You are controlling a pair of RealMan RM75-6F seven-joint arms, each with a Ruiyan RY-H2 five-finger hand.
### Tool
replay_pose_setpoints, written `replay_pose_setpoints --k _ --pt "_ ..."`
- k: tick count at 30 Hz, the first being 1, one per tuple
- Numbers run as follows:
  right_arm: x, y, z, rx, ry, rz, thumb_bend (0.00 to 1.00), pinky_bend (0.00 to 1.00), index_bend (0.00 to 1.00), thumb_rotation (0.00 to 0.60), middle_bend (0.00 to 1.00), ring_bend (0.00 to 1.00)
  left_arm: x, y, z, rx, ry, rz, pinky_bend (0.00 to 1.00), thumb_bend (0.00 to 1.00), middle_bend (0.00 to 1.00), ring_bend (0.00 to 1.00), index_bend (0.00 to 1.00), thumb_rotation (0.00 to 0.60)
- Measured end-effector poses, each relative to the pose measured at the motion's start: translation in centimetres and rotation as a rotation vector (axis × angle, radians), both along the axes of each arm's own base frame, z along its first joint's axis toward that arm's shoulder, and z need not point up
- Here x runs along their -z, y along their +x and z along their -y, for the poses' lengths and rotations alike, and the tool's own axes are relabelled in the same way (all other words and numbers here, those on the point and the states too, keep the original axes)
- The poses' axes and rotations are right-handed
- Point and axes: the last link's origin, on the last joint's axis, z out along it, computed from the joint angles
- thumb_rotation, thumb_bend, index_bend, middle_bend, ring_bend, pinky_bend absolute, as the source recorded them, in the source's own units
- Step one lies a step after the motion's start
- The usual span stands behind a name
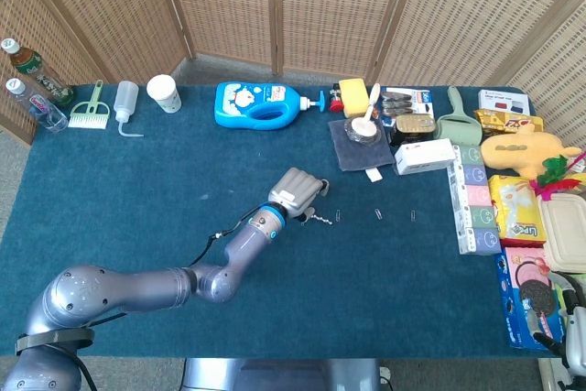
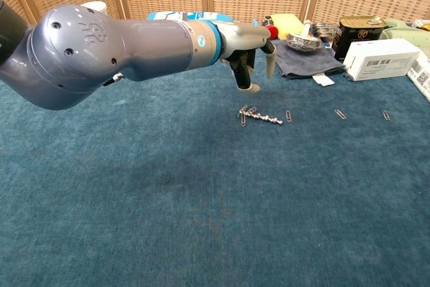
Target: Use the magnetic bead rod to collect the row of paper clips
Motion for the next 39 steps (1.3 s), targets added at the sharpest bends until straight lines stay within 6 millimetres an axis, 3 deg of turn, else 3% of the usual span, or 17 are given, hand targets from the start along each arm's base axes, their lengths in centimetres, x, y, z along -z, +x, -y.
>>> replay_pose_setpoints --k 6,12,15,29,39 --pt "-0.1 0.1 0.1 -0.005 -0.002 -0.004 0.39 0.43 0.21 0.600 0.20 0.10 -0.9 0.1 0.1 0.003 -0.003 0.026 1.00 0.31 0.66 0.70 0.23 0.595" --pt "-0.4 0.5 0.6 -0.024 -0.001 -0.015 0.39 0.43 0.21 0.600 0.20 0.10 -3.2 -0.8 0.7 0.006 -0.008 0.066 1.00 0.30 0.60 0.62 0.20 0.580" --pt "-0.5 0.7 0.9 -0.035 0.003 -0.022 0.39 0.43 0.21 0.600 0.20 0.10 -4.8 -1.7 1.3 0.008 -0.008 0.091 0.94 0.30 0.55 0.56 0.19 0.570" --pt "-0.8 2.8 4.5 -0.137 0.055 -0.053 0.39 0.42 0.18 0.600 0.20 0.10 -14.2 -10.9 6.2 -0.075 0.102 0.271 0.83 0.30 0.48 0.47 0.24 0.566" --pt "-0.9 4.4 6.5 -0.211 0.095 -0.092 0.39 0.39 0.12 0.600 0.19 0.10 -20.3 -17.8 12.9 -0.104 0.266 0.322 0.77 0.30 0.45 0.43 0.26 0.575"
